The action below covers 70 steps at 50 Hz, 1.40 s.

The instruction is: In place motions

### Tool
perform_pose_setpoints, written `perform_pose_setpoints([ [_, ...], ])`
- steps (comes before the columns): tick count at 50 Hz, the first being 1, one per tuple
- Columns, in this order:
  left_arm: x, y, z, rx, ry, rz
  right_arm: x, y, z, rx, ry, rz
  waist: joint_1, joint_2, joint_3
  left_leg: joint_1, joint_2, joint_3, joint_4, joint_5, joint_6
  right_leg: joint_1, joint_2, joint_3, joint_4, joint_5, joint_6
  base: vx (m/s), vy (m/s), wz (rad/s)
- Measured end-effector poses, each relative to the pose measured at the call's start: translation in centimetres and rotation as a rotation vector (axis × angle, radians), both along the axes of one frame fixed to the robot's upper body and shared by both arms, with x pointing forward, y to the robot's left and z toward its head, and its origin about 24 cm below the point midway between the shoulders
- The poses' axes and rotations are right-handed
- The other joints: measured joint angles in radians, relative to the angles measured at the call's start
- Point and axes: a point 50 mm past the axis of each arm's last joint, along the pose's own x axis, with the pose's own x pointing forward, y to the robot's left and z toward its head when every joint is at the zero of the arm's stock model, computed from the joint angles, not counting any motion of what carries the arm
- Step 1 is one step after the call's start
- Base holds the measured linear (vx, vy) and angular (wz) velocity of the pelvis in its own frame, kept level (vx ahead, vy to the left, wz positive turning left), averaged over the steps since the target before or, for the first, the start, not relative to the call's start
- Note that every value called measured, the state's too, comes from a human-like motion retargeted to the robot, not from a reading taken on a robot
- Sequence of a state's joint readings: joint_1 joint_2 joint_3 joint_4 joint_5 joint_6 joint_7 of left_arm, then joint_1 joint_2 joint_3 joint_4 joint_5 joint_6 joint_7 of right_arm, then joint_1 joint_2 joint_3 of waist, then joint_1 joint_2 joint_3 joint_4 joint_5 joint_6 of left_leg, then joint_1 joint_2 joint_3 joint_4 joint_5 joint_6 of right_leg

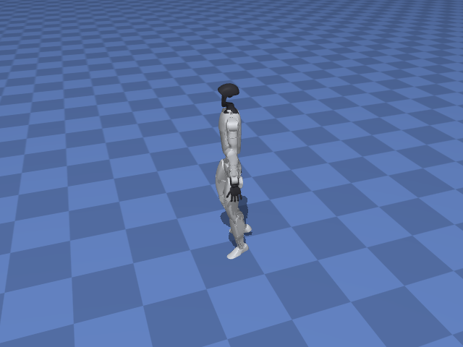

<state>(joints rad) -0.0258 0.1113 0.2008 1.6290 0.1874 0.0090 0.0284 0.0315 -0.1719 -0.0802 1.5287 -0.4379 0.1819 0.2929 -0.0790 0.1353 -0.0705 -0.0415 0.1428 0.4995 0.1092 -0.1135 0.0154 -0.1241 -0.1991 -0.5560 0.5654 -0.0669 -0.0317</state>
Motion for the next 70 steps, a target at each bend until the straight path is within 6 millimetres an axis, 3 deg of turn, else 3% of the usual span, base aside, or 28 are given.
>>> perform_pose_setpoints([
  [4,0.2,1.2,0.1,0.021,-0.009,-0.008,-0.3,0.6,-0.1,0.027,0.008,0.037,-0.023,-0.032,-0.006,-0.027,-0.031,-0.079,-0.003,0.024,-0.001,-0.021,0.076,0.117,-0.134,-0.091,0.042,0.11,0.05,1.83],
  [8,0.4,2.1,0.3,0.045,-0.015,-0.015,-0.3,0.7,-0.1,0.033,0.009,0.1,-0.039,-0.097,0.015,-0.016,-0.11,-0.163,-0.015,0.042,0.0,-0.026,0.107,0.213,-0.313,-0.087,0.099,0.1,0.01,1.69],
  [10,0.2,2.3,0.3,0.055,-0.006,-0.004,-0.3,0.6,-0.1,0.033,0.012,0.129,-0.021,-0.118,0.028,0.009,-0.13,-0.178,-0.028,0.05,-0.006,-0.025,0.145,0.26,-0.374,-0.046,0.01,0.07,0.01,0.84],
  [12,0.0,2.2,0.3,0.06,0.003,0.014,0.1,0.5,-0.1,0.032,0.008,0.149,0.031,-0.138,0.027,0.011,-0.141,-0.155,-0.033,0.053,-0.012,0.003,0.093,0.21,-0.364,-0.06,0.074,0.03,-0.02,0.35],
  [14,-0.4,1.8,0.3,0.058,0.014,0.028,0.7,0.5,-0.2,0.03,-0.01,0.151,0.043,-0.135,0.031,0.009,-0.14,-0.176,-0.036,0.058,-0.019,0.029,0.091,0.101,-0.373,-0.072,0.058,-0.01,-0.06,0.76],
  [17,-1.2,1.0,0.2,0.03,0.035,0.045,1.9,0.4,-0.2,0.03,-0.064,0.157,0.053,-0.129,0.038,0.011,-0.131,-0.183,-0.034,0.053,-0.031,0.047,0.081,0.071,-0.371,-0.076,0.089,0.0,-0.08,0.57],
  [20,-2.5,0.8,0.2,0.017,0.068,0.023,2.5,0.6,-0.3,0.037,-0.092,0.163,0.034,-0.13,0.025,0.008,-0.127,-0.195,-0.02,0.035,-0.032,0.061,0.079,0.045,-0.387,-0.084,0.081,0.06,-0.09,0.5],
  [25,-3.2,0.7,0.3,0.018,0.087,0.058,3.4,1.4,-0.4,0.081,-0.125,0.15,0.012,-0.163,0.028,-0.04,-0.141,-0.242,0.102,-0.004,0.017,0.07,0.062,0.059,-0.408,-0.09,0.095,-0.02,-0.15,0.26],
  [30,-3.2,0.7,0.3,0.023,0.088,0.064,3.0,1.3,-0.4,0.08,-0.109,0.187,0.03,-0.196,0.004,-0.124,-0.128,-0.221,0.273,0.055,0.032,0.033,0.031,0.122,-0.406,-0.074,0.105,0.02,-0.08,-0.49],
  [35,-1.8,0.2,0.1,0.008,0.041,0.05,2.6,0.9,-0.3,0.062,-0.092,0.155,0.048,-0.209,0.025,-0.14,-0.175,-0.349,0.293,0.012,0.076,0.008,0.018,0.212,-0.406,-0.042,0.107,-0.01,0.01,-1.21],
  [40,-0.9,-0.1,0.0,0.002,0.004,0.022,1.5,0.3,-0.2,0.044,-0.062,0.095,0.104,-0.191,0.028,-0.107,-0.298,-0.78,0.162,0.034,0.033,-0.047,0.075,0.408,-0.399,0.0,0.107,0.05,0.06,-2.08],
  [44,0.2,0.2,0.0,0.0,-0.025,-0.002,3.1,-0.2,-0.1,0.026,-0.091,0.103,0.026,-0.171,0.022,-0.074,-0.188,-0.46,0.075,-0.026,0.058,-0.129,0.137,0.521,-0.381,0.048,0.065,-0.13,0.01,-1.59],
  [47,0.9,1.2,0.1,0.009,-0.038,-0.048,5.0,0.4,-0.1,0.042,-0.154,0.134,-0.084,-0.139,0.039,-0.071,-0.133,-0.365,0.048,-0.027,0.019,-0.174,0.167,0.504,-0.381,0.037,0.037,-0.28,-0.1,-1.67],
  [52,1.0,3.0,0.5,0.056,-0.008,-0.148,6.6,1.4,-0.1,0.102,-0.215,0.187,-0.076,-0.141,0.065,-0.022,-0.094,-0.137,0.028,-0.069,0.048,-0.206,0.105,0.216,-0.408,-0.044,0.009,-0.28,-0.11,-3.39],
  [58,-2.0,2.4,0.4,0.038,0.072,-0.138,6.4,1.4,-0.2,0.069,-0.206,0.207,-0.085,-0.111,0.025,0.056,-0.032,0.186,0.006,-0.14,0.037,-0.173,0.03,-0.279,-0.405,-0.152,-0.005,-0.13,-0.21,-3.78],
  [63,-2.1,1.3,0.2,0.022,0.075,-0.143,6.6,0.8,0.0,0.055,-0.203,0.103,-0.062,-0.076,0.023,0.142,-0.028,0.445,-0.026,-0.182,0.007,-0.075,0.04,-0.659,-0.406,-0.206,-0.052,-0.09,-0.18,-3.91],
  [67,-1.6,0.1,0.0,0.005,0.052,-0.128,5.9,0.0,0.0,-0.004,-0.177,-0.002,-0.027,-0.056,0.004,0.198,-0.064,0.567,-0.051,-0.205,-0.022,-0.025,0.067,-0.791,-0.418,-0.188,-0.046,0.16,-0.19,-3.18],
  [70,-1.3,-0.6,-0.1,-0.009,0.03,-0.125,4.7,-0.3,0.0,-0.032,-0.141,-0.096,-0.012,-0.05,-0.034,0.234,-0.088,0.64,-0.04,-0.213,-0.035,-0.059,0.069,-0.71,-0.402,-0.138,-0.066,0.35,-0.17,-2.79],
])
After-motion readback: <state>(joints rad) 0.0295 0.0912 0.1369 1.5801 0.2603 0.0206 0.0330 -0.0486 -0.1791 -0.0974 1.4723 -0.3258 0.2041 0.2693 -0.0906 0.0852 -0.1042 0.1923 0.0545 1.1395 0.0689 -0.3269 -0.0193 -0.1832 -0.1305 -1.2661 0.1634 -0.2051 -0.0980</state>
